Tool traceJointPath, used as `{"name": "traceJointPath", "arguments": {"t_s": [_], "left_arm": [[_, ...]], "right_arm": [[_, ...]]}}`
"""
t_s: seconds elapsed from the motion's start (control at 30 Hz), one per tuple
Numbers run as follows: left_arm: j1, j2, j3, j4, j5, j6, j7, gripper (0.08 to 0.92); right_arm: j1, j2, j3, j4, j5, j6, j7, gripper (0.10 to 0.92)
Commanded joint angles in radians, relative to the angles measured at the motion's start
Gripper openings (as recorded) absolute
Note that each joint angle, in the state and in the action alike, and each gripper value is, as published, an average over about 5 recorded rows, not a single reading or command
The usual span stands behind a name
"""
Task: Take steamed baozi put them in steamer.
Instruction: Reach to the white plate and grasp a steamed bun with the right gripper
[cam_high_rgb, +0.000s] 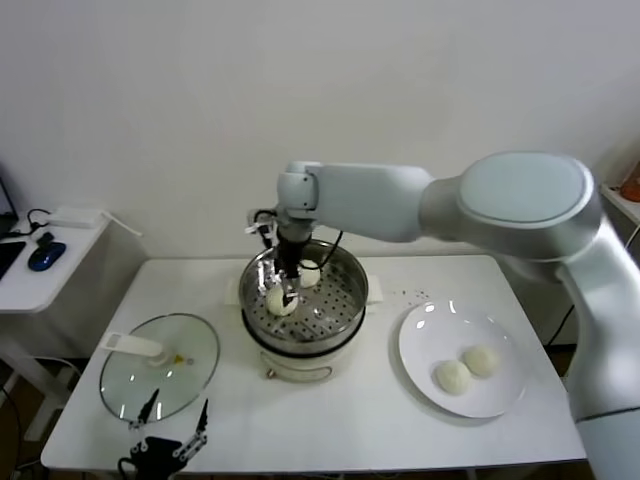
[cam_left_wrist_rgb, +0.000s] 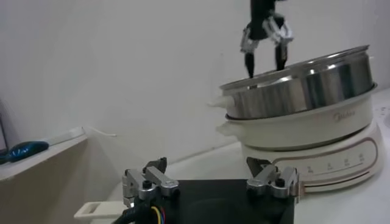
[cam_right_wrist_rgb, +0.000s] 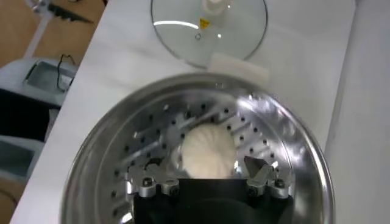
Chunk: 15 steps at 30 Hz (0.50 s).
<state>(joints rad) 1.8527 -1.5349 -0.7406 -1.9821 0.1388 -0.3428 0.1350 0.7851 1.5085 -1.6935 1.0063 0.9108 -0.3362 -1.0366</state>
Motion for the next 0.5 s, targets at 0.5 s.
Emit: {"name": "traceJointPath", "arguments": {"t_s": [0.5], "left_arm": [[0.008,-0.015,-0.003,0.005,0.012,-0.003,-0.007,0.823]], "right_arm": [[0.209,-0.621,-0.335,0.529,-0.272,0.058,0.029,0.823]]}}
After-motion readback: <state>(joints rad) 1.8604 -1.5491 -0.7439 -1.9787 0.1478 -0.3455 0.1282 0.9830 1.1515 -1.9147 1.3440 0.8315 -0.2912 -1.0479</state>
